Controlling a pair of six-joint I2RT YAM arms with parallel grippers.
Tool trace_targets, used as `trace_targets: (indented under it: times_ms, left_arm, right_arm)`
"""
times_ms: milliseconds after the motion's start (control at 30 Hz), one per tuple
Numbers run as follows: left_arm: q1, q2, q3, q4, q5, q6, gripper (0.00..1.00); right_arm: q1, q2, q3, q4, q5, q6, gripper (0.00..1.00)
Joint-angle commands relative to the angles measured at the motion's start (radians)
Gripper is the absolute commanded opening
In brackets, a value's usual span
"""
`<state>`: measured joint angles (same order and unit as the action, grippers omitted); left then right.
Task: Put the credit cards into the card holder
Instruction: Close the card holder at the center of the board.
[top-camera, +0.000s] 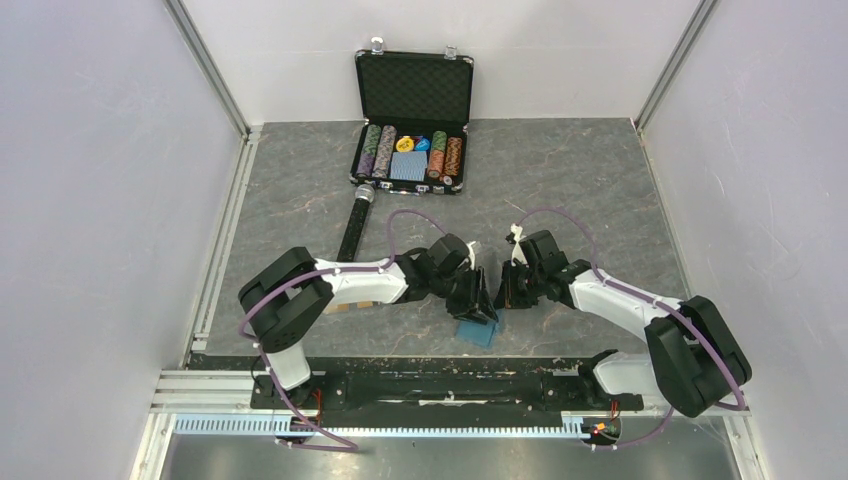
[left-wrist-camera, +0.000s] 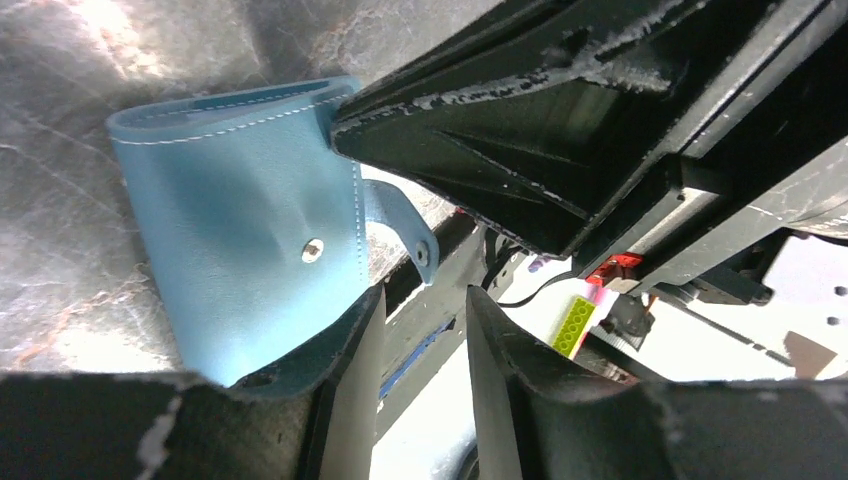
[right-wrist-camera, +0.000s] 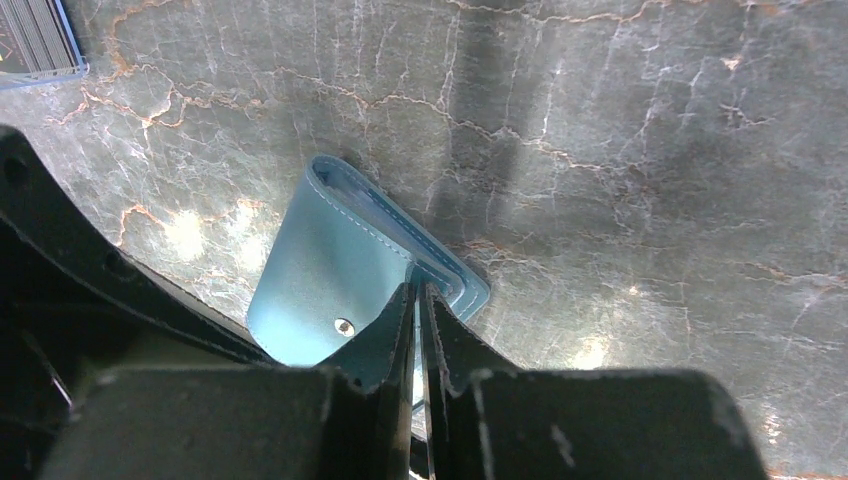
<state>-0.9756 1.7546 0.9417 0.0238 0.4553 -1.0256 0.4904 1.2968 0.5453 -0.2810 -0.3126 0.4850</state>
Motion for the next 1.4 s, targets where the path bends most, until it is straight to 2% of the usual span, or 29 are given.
trace_targets:
  times_ms: [0, 200, 667, 733, 867, 1367]
  left_arm:
    - [-0.037, 0.02, 0.089, -0.107, -0.059, 0.104, 0.42]
    - [-0.049, 0.045, 0.127, -0.159, -0.081, 0.134, 0.36]
    - [-0.052, 0.084, 0.155, -0.148, -0.083, 0.14, 0.28]
    - [-0.051, 0.089, 0.158, -0.14, -0.075, 0.139, 0.22]
    - [-0.052, 0.087, 0.157, -0.142, -0.077, 0.139, 0.03]
    - [-0.05, 0.023, 0.198, -0.35, -0.253, 0.15, 0.02]
  right_arm:
    - [0.0, 0.009, -0.028, -0.016, 0.064, -0.03, 0.07]
    - [0.0, 0.009, -0.036, -0.018, 0.064, -0.033, 0.07]
    - [0.0, 0.013, -0.048, -0.014, 0.052, -0.033, 0.08]
    - [0.0, 0.013, -0.048, -0.014, 0.05, -0.033, 0.08]
    - [0.001, 0.01, -0.046, -0.016, 0.048, -0.033, 0.08]
    - [0.0, 0.001, -0.051, -0.018, 0.044, -0.039, 0.08]
